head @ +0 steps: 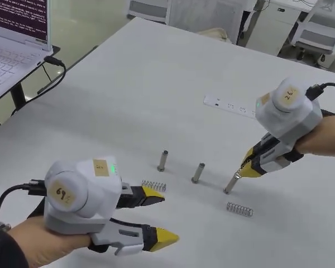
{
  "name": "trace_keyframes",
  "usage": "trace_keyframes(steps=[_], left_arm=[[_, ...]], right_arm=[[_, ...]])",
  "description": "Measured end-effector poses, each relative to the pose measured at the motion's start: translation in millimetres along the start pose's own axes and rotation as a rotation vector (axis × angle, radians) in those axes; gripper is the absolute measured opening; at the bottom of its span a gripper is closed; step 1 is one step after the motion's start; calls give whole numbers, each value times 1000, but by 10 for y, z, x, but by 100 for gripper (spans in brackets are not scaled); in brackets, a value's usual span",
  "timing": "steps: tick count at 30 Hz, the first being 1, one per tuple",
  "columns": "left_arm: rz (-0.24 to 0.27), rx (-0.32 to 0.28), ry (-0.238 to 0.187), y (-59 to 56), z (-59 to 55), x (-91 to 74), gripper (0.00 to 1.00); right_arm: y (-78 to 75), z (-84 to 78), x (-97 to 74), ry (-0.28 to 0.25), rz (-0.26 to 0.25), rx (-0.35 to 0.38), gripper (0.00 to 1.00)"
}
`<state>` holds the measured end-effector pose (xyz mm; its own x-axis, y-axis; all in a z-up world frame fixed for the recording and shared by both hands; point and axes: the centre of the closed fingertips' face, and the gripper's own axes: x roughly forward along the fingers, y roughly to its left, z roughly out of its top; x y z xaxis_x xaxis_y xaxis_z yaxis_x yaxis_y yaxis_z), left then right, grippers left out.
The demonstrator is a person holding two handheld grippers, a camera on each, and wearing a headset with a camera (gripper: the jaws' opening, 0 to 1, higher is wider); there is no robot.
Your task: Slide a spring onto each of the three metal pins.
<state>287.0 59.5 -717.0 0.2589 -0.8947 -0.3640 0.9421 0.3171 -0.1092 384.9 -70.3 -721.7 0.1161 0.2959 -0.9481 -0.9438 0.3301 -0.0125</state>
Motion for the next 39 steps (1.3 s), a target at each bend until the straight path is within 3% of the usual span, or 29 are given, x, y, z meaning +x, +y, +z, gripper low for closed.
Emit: trace_keyframes(steps=[9, 15, 21, 39], left_arm=[[-4, -14, -35, -19, 66, 7, 58], [29, -31, -77, 48, 141, -7, 78], [60, -45, -99, 111, 182, -18, 92], [78, -41, -95, 139, 170, -44, 91]], right_arm=[[-10, -5, 14, 3, 5, -2, 8], [-12, -15, 30, 10, 10, -2, 8], [-13, -21, 53, 15, 14, -4, 8], [39, -70, 226, 40, 26, -4, 8]])
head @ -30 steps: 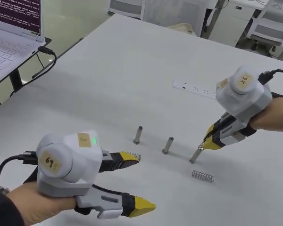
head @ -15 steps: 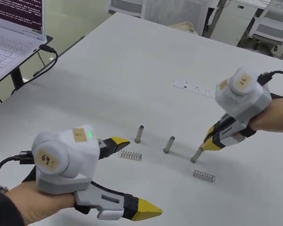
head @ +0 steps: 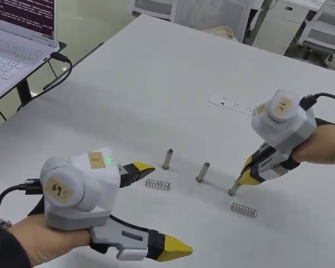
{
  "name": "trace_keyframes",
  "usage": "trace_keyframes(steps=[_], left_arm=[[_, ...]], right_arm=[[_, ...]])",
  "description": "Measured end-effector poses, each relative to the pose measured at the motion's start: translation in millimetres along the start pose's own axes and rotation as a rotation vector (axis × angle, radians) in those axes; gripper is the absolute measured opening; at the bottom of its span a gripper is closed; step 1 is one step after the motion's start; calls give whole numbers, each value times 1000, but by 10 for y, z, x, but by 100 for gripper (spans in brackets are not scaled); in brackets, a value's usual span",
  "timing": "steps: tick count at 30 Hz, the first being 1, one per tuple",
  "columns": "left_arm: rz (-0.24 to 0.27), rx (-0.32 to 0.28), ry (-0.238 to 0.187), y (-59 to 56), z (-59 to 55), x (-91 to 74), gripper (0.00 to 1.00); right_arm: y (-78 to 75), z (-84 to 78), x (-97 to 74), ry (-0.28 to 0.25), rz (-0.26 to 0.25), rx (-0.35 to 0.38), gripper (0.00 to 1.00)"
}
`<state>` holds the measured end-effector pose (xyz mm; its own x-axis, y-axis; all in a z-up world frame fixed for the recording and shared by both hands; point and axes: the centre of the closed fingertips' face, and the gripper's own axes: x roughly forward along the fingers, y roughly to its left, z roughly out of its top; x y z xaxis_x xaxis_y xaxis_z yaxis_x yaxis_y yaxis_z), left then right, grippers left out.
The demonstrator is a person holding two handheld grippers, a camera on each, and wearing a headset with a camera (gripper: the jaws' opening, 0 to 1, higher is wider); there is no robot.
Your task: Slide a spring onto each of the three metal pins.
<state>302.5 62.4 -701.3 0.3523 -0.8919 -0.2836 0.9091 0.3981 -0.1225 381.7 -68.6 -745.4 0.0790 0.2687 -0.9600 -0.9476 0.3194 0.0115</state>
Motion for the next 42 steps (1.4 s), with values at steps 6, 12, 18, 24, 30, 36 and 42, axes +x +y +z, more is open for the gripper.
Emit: trace_keyframes(steps=[6, 12, 18, 24, 30, 36, 42], left_arm=[[2, 1, 5, -1, -12, -14, 90], [5, -1, 5, 9, -14, -31, 89], [8, -2, 7, 18, -22, -42, 89], [12, -3, 6, 31, -22, -48, 88], [14, -3, 8, 39, -24, -52, 87], [18, -3, 10, 47, -28, -57, 86], [20, -4, 10, 55, -32, -62, 85]], right_arm=[[12, -13, 75, 9, -4, 1, 8], [-2, -22, 155, 15, -14, 5, 8], [-32, -49, 233, 22, -22, 7, 8], [-82, -84, 301, 27, -31, 13, 8], [-97, -113, 332, 32, -34, 20, 9], [-105, -99, 345, 24, -33, 24, 9], [-89, -117, 375, 25, -27, 16, 13]])
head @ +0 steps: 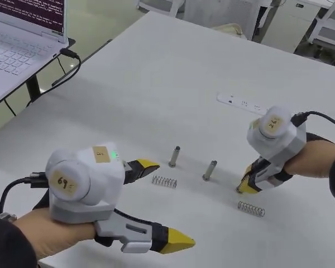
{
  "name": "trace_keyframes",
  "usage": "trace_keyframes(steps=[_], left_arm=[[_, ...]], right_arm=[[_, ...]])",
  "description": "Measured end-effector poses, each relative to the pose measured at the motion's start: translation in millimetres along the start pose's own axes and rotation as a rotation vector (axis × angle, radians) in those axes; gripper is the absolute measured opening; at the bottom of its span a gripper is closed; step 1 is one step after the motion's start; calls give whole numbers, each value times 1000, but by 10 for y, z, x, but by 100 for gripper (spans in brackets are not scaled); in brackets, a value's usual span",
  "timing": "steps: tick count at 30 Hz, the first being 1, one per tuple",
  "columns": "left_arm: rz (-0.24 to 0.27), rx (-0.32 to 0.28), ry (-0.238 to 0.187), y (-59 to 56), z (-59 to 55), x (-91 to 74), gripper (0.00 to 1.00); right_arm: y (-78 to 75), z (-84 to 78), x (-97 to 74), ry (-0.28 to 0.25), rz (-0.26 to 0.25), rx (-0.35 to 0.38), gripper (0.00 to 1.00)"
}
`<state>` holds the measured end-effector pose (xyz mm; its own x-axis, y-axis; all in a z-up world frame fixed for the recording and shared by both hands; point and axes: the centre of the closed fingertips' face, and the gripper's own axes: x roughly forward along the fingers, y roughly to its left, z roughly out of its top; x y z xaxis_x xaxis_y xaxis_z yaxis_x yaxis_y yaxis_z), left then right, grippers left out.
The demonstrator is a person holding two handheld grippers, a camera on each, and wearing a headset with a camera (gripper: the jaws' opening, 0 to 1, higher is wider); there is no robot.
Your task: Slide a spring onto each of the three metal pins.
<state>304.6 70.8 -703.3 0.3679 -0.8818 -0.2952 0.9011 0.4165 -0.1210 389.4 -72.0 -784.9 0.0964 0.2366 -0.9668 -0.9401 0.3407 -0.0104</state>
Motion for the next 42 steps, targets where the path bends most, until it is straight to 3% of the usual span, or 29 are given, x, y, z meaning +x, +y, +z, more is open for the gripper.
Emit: trace_keyframes(steps=[10, 28, 42], left_arm=[[-6, -1, 10, -9, -26, 4, 84], [-8, 4, 28, -15, -52, 8, 83], [-6, 9, 33, -29, -38, 8, 82]], right_arm=[[-7, -63, -37, -11, -10, 8, 23], [-5, -259, -195, -29, -37, 40, 25], [191, -419, -193, -27, -16, 46, 23]])
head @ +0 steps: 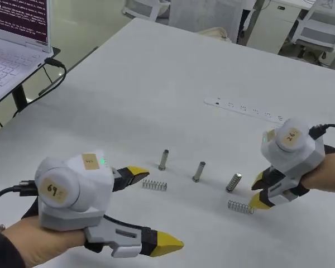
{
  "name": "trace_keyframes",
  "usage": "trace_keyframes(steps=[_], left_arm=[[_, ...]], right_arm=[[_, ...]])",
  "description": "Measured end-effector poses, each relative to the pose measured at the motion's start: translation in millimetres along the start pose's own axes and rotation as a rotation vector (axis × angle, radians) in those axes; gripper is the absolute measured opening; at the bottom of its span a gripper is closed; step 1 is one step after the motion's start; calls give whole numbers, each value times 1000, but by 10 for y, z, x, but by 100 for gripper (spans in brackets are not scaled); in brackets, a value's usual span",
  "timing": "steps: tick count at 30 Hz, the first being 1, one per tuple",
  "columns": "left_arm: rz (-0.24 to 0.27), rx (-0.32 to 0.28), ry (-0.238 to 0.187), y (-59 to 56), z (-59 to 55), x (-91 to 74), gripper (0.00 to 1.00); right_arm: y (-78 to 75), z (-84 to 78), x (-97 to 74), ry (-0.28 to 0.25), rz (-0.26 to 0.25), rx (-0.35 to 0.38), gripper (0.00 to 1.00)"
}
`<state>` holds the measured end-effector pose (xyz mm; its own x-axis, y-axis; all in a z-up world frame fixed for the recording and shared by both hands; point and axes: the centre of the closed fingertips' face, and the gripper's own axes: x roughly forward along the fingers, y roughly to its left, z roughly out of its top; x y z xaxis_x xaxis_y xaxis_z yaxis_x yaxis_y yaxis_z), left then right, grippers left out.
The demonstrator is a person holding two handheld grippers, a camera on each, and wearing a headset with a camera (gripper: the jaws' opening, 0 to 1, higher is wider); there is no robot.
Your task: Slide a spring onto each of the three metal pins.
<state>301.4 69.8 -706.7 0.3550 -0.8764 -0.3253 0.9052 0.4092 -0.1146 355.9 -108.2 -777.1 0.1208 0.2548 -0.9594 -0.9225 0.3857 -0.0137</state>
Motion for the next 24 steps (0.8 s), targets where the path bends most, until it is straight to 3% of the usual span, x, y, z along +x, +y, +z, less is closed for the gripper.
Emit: trace_keyframes(steps=[18, 24], left_arm=[[9, 0, 2, 18, 12, -15, 80], [8, -1, 2, 18, 14, -15, 79]], right_arm=[[135, -80, 195, 9, 40, -14, 15], [124, -81, 202, 11, 30, -41, 12]])
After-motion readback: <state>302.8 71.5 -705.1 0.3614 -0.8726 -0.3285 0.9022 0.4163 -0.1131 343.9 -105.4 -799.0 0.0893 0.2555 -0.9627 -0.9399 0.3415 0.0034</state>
